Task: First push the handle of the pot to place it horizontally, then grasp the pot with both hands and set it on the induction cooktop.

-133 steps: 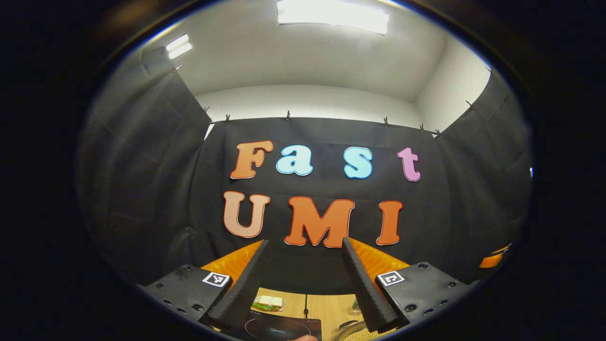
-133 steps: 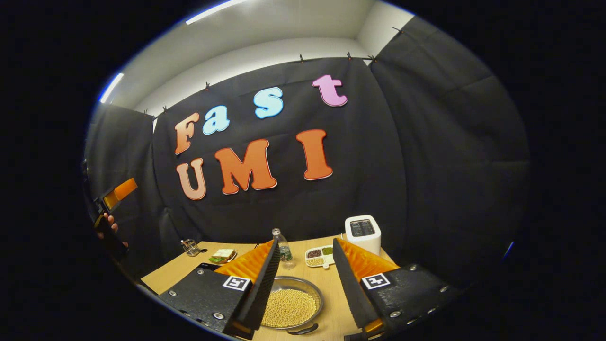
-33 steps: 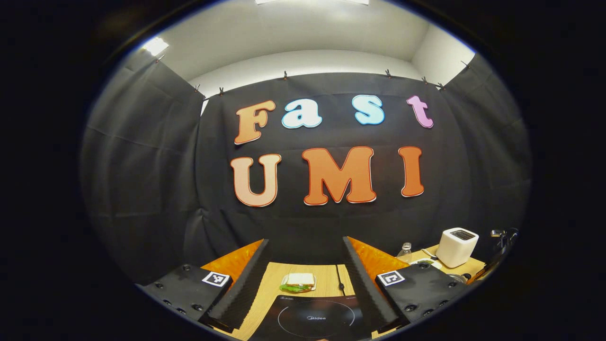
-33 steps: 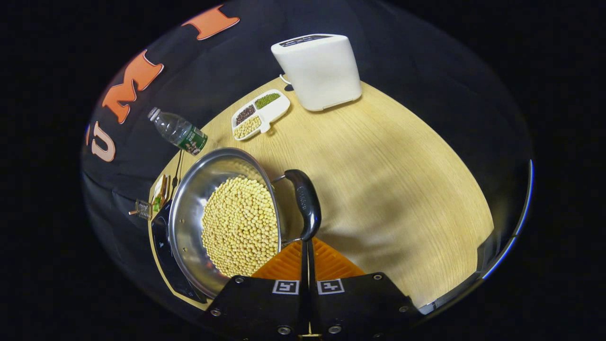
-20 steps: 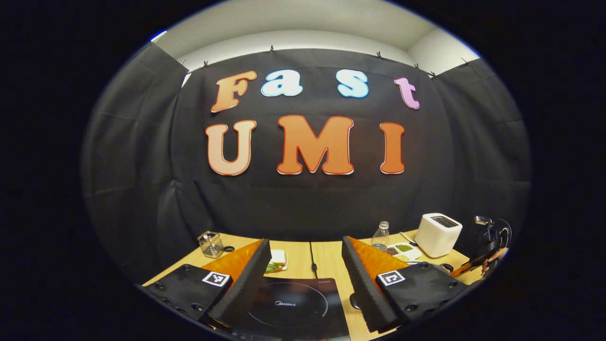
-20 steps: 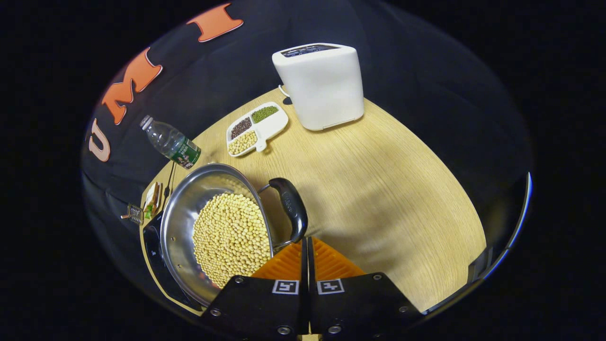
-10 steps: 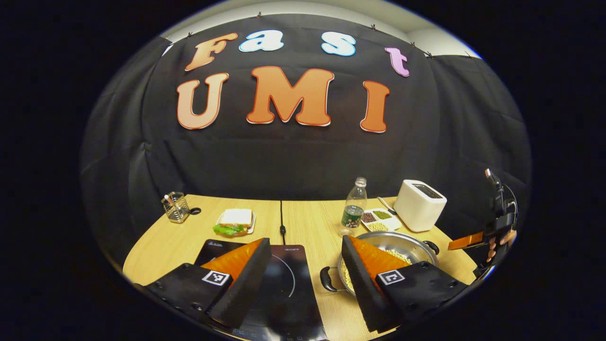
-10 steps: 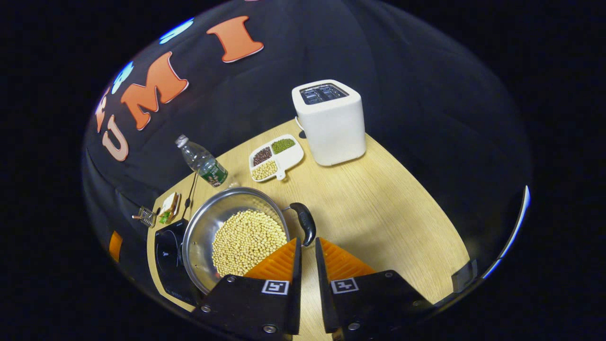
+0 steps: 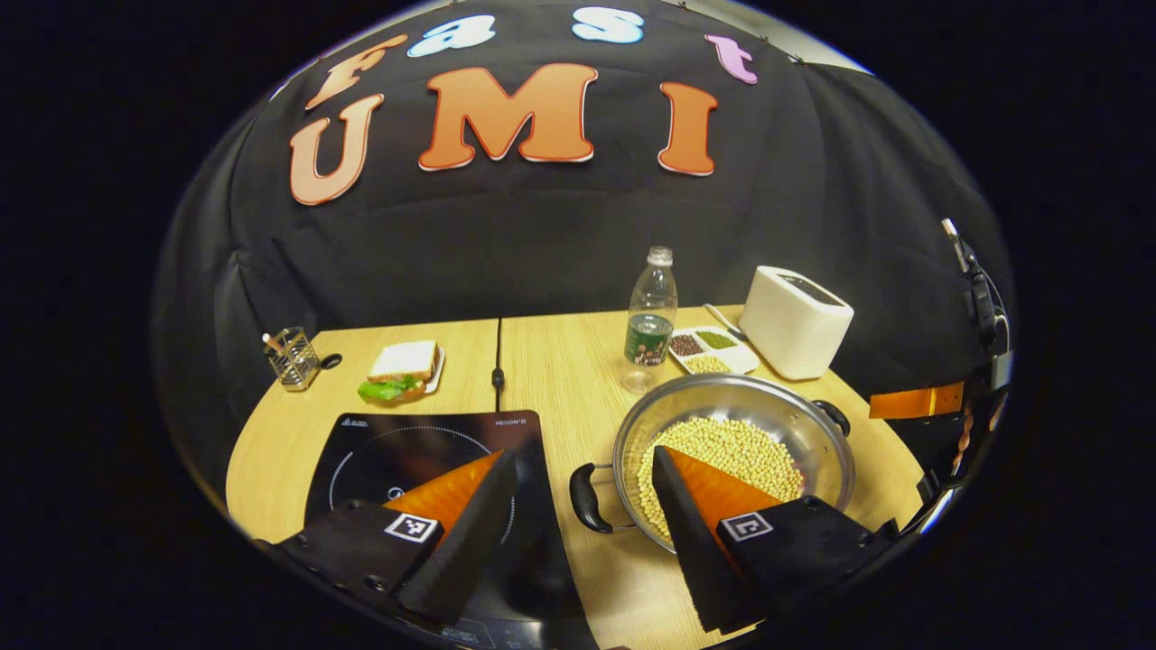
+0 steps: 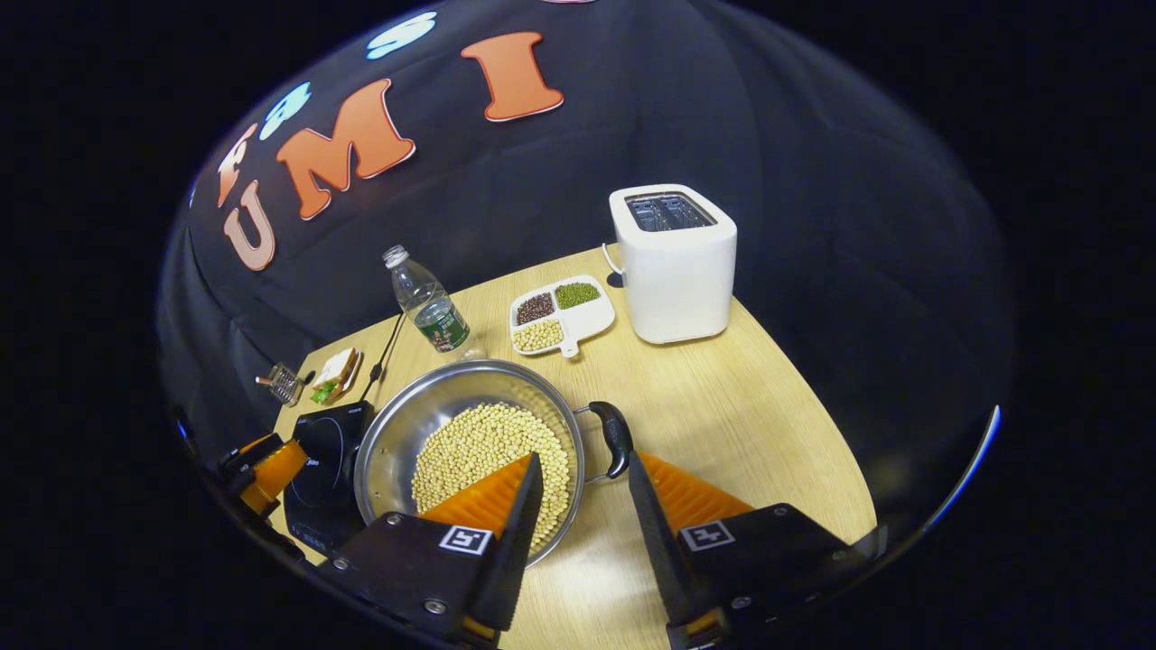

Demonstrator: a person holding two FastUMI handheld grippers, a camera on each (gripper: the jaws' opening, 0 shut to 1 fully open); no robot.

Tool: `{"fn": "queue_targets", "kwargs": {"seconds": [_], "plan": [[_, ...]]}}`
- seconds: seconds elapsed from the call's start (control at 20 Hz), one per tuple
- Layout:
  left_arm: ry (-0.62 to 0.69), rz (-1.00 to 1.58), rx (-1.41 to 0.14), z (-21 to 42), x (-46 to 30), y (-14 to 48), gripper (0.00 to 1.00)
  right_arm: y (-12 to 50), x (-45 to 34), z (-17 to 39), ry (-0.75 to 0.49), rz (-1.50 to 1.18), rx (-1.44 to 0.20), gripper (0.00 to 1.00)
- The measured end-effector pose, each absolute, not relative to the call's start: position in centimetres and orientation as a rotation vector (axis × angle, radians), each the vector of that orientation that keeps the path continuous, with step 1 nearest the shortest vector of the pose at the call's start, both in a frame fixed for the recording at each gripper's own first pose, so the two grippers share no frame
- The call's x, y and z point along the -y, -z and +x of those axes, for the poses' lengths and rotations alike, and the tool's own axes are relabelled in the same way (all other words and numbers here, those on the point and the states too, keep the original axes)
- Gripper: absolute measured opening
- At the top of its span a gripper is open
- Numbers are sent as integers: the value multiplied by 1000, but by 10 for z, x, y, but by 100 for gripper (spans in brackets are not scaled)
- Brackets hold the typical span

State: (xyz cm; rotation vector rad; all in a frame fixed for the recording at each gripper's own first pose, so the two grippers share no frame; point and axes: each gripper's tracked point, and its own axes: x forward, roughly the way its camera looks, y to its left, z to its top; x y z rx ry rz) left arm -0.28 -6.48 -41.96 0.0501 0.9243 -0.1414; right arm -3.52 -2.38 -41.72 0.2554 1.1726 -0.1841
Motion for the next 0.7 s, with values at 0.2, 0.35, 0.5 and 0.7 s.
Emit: {"fn": "queue_targets", "kwargs": {"seconds": [0.2,0.35,0.5,0.7], "plan": [[177,20,-1017,-12,78,456,98,418,24,-36,173,230,-1174,73],[191,7,-1066,-16,83,478,98,419,24,-35,167,218,-1175,74],[180,-19,-1088,-16,84,489,98,420,25,-35,163,211,-1173,75],[167,-54,-1110,-16,85,502,96,425,30,-35,170,185,-1174,75]]}}
